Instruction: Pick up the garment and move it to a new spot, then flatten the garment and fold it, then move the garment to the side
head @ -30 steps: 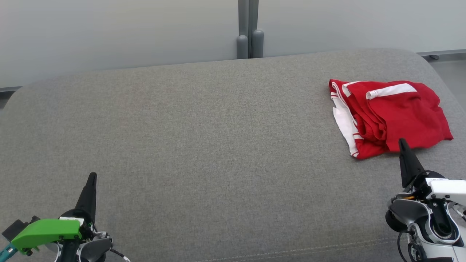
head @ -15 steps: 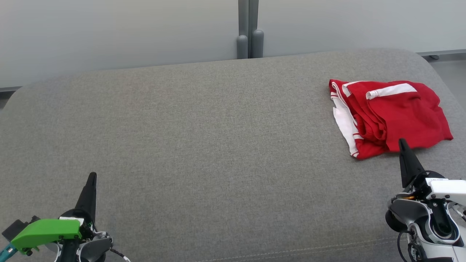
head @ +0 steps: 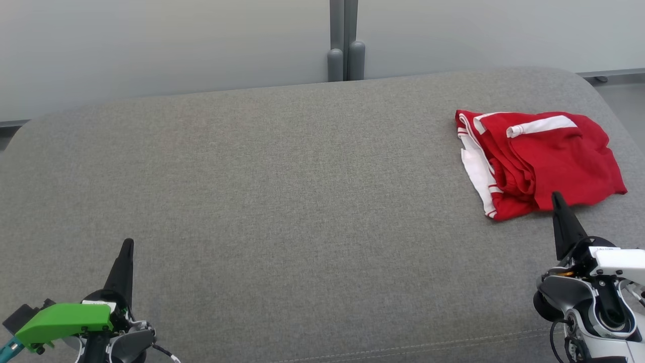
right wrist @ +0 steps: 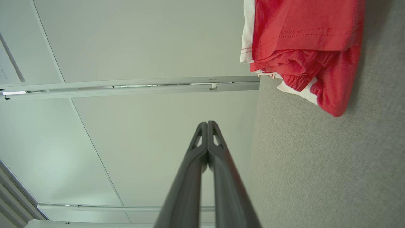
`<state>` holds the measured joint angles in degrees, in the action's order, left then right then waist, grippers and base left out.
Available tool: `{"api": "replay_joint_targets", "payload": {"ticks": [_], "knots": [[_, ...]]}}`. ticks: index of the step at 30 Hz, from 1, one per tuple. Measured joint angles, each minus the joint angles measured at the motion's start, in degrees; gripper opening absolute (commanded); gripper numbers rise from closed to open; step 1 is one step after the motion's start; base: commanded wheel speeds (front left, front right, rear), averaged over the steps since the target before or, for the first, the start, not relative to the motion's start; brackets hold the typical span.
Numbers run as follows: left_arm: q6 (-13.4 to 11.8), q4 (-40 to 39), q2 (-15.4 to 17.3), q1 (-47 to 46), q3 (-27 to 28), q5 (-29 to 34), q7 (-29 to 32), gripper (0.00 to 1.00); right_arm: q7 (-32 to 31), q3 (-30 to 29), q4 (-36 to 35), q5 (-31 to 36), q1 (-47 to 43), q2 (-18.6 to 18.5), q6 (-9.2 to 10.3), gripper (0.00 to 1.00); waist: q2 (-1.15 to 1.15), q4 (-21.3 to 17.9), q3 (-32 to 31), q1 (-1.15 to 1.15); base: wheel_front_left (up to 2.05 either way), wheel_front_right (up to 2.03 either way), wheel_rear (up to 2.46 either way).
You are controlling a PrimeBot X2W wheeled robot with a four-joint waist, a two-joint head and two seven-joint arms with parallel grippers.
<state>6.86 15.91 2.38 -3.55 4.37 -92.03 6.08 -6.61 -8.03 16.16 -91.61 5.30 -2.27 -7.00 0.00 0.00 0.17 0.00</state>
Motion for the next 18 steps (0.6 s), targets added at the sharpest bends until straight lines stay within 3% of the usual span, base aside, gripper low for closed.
{"api": "replay_joint_targets", "payload": {"ticks": [18], "knots": [[0.01,-0.01,0.00,0.00,0.02,0.00,0.00,0.00,0.00,0.01,-0.02,0.00,0.00,0.00,0.00,0.00,0.00,0.00,0.00,0.00,0.00,0.00,0.00]]}}
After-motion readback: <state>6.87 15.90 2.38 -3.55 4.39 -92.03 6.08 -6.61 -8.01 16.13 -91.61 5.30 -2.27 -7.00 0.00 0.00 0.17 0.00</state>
